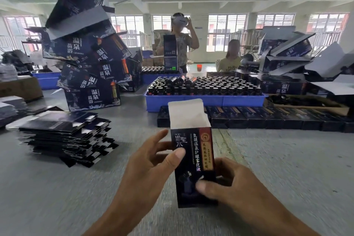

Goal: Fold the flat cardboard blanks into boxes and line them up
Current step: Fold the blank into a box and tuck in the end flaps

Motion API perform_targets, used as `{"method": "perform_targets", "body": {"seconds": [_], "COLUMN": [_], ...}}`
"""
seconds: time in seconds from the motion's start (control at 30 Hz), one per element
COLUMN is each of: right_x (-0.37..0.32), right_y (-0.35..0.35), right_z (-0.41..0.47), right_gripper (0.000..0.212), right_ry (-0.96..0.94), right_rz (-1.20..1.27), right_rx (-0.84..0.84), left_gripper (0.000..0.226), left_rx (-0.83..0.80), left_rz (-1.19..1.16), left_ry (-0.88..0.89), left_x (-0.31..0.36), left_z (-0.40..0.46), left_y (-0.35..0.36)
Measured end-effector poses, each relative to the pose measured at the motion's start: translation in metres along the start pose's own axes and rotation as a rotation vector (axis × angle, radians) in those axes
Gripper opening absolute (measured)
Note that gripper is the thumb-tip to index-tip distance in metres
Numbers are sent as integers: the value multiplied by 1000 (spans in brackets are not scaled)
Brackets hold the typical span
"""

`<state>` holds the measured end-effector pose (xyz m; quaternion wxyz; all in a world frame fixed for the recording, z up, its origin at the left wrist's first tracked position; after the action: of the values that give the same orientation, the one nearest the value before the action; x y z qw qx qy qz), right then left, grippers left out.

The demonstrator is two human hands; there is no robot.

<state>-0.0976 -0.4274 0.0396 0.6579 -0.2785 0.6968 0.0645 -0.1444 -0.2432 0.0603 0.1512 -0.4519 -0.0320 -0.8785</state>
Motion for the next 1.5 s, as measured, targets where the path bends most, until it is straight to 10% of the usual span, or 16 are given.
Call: {"method": "perform_targets", "body": {"seconds": [0.8, 1.5], "right_x": [-27, -38], "right_y": [-17, -18], "right_z": [-18, -33], "right_gripper": [53, 19], "right_ry": [-379, -507], "right_rz": [-16, -104], "right_rx": [202, 346], "left_gripper": [54, 19], "left_rx": [-150, 7], "left_rz": [144, 168], "left_ry": [225, 412], "left_x": [7, 30], "left_z": [-11, -11], "left_y": [10, 10]}}
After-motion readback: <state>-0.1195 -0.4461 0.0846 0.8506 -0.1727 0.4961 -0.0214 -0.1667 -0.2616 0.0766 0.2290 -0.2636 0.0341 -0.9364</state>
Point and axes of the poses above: each hand's wrist, its own z-axis towards the middle knuckle, its own y-axis out of the palm, x = y × z, the point moved 6 cm from there along z, towards the middle knuckle, and after that the axes turned 14 degrees about y, right-handed, at the moved point
